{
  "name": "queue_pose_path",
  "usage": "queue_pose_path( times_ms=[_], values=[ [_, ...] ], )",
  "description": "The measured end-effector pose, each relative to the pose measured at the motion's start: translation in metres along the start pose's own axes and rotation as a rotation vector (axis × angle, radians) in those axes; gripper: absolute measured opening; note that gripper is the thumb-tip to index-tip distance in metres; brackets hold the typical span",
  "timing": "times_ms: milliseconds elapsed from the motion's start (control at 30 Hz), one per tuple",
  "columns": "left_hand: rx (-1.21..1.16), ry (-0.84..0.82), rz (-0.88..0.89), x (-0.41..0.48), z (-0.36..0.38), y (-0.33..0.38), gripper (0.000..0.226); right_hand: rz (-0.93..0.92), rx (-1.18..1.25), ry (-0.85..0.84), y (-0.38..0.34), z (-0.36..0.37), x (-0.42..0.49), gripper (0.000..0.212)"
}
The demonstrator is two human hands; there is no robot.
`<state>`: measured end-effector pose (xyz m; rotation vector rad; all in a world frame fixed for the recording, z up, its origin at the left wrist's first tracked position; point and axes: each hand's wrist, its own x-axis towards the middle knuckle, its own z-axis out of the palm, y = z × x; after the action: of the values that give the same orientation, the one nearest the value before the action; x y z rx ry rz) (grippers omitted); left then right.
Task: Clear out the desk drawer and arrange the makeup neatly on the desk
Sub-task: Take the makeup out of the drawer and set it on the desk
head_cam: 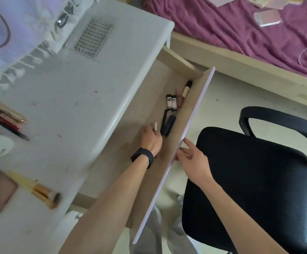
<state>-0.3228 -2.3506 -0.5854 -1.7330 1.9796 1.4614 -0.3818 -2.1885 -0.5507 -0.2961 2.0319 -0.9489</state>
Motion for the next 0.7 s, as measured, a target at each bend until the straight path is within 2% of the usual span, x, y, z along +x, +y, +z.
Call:
queue_pose_path(
  times_ms=[100, 167, 233, 400, 700],
  values=[
    [-0.018, 0.043, 0.021, 0.011, 0.008, 0.025, 0.038, 0.0, -0.013, -0.017, 0.003, 0.001, 0.003, 0.054],
    [0.121, 0.035, 0.042, 0.015, 0.016, 0.032, 0.048, 0.009, -0.01, -0.028, 0.004, 0.002, 0.004, 0.053],
    [0.257, 0.006, 0.051, 0.02, 0.023, 0.034, 0.049, 0.02, -0.006, -0.032, 0.005, 0.001, 0.004, 0.053],
    [0.228, -0.142, -0.004, 0.028, 0.018, 0.032, 0.039, 0.036, -0.024, -0.042, 0.001, -0.001, 0.004, 0.054],
    [0.136, -0.314, 0.009, 0.017, -0.01, 0.018, 0.025, 0.03, -0.046, -0.064, -0.004, -0.003, 0.004, 0.054]
  ],
)
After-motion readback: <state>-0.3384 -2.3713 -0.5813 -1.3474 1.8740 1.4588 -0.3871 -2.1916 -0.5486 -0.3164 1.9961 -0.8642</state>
